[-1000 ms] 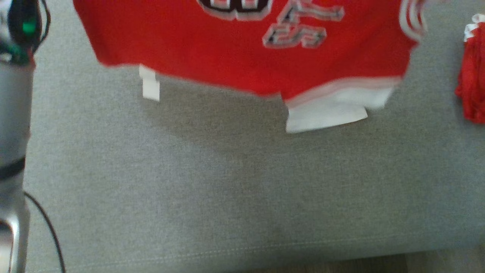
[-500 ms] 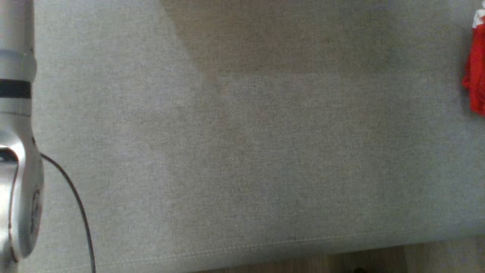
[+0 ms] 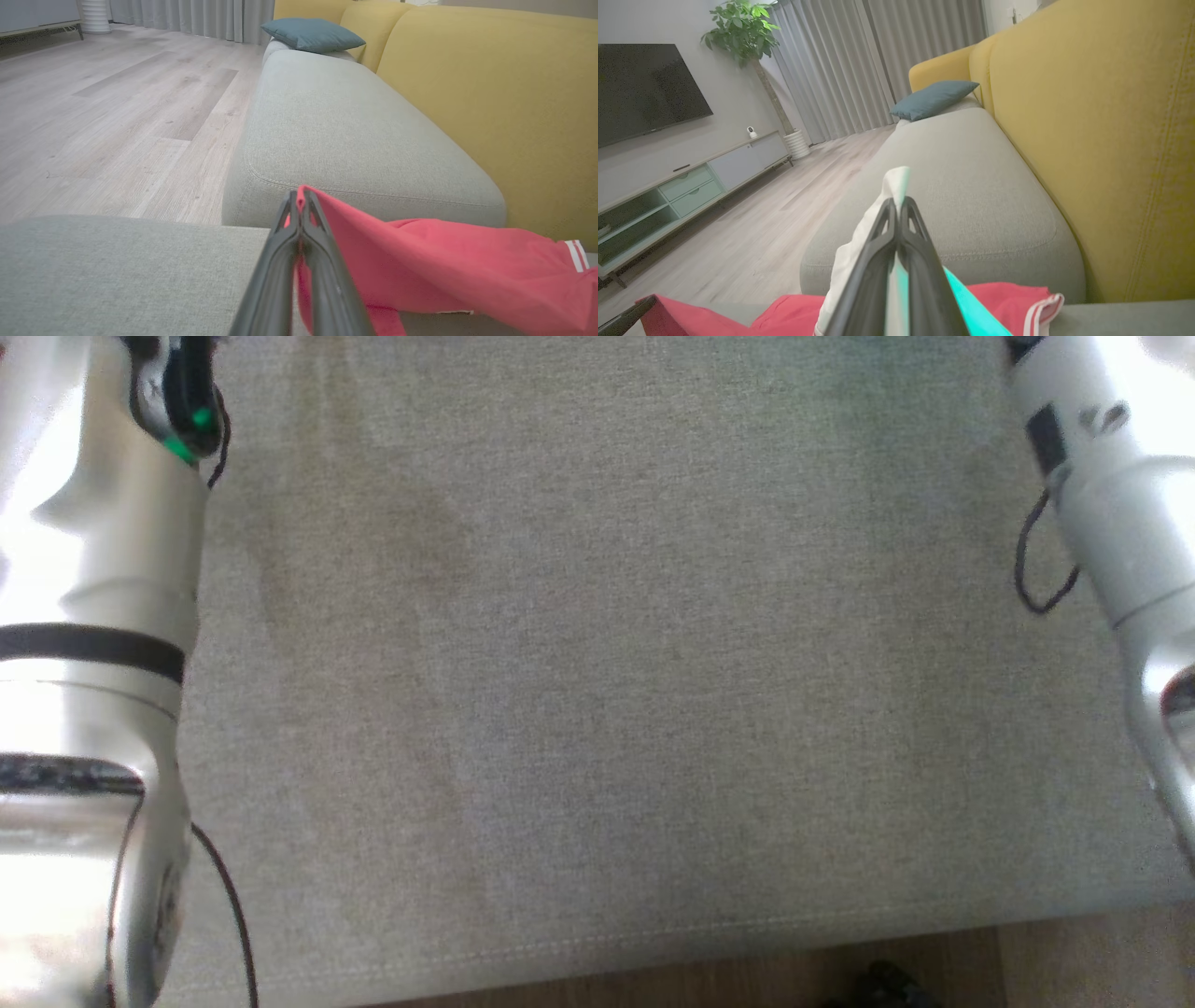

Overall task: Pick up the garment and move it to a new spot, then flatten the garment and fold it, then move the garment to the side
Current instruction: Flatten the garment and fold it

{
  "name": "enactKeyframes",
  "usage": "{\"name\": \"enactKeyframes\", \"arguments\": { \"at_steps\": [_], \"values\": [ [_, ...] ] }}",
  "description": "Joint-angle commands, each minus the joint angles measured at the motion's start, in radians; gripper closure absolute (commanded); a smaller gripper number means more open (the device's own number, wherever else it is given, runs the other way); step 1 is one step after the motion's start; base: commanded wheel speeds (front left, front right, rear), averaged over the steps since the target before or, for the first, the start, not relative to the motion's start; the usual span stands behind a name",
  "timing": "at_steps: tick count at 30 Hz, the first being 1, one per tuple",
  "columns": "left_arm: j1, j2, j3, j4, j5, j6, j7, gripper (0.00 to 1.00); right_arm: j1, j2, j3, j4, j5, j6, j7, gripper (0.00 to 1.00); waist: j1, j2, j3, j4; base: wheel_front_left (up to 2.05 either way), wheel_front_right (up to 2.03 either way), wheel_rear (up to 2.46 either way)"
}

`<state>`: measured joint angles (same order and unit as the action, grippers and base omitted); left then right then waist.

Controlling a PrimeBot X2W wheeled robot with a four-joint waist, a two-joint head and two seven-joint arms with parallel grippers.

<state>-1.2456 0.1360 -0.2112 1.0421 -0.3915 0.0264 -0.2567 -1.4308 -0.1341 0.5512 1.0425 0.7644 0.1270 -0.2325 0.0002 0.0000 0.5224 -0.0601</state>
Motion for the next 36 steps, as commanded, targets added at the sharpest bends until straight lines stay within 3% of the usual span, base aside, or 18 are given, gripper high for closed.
{"name": "enactKeyframes", "arguments": {
  "at_steps": [1,6,10,18,24,28,36],
  "values": [
    [-0.002,0.033,0.026,-0.029,0.014,-0.007,-0.005,1.00,0.026,0.008,0.017,-0.052,0.029,0.004,-0.018,1.00,-0.0002,0.0000,0.000,-0.001,0.00,0.00,0.00],
    [0.089,0.039,0.064,-0.062,0.017,-0.021,-0.005,1.00,0.163,-0.054,0.062,-0.165,0.070,0.004,-0.028,1.00,-0.0002,0.0000,-0.018,-0.007,0.00,0.00,0.00],
    [0.211,0.037,0.105,-0.171,0.026,-0.037,-0.005,1.00,0.332,-0.114,-0.001,-0.349,0.058,0.004,-0.029,1.00,-0.0002,0.0000,-0.043,-0.012,0.00,0.00,0.00],
    [0.581,0.032,0.171,-0.465,0.077,-0.025,-0.005,1.00,0.760,-0.161,-0.095,-0.635,-0.097,0.004,-0.029,1.00,-0.0002,0.0000,-0.135,-0.033,0.00,0.00,0.00],
    [0.809,0.015,0.182,-0.627,0.101,-0.003,-0.005,1.00,0.992,-0.144,-0.193,-0.724,-0.231,0.004,-0.018,1.00,-0.0002,0.0000,-0.197,-0.028,0.00,0.00,0.00],
    [0.964,0.011,0.171,-0.742,0.111,0.020,0.014,1.00,1.164,-0.113,-0.305,-0.852,-0.330,0.004,0.051,1.00,-0.0002,0.0000,-0.234,-0.021,0.00,0.00,0.00],
    [1.240,0.005,0.139,-1.052,0.123,0.088,0.194,1.00,1.444,-0.028,-0.448,-1.151,-0.472,0.004,0.243,1.00,-0.0002,0.0000,-0.271,-0.010,0.00,0.00,0.00]
  ]
}}
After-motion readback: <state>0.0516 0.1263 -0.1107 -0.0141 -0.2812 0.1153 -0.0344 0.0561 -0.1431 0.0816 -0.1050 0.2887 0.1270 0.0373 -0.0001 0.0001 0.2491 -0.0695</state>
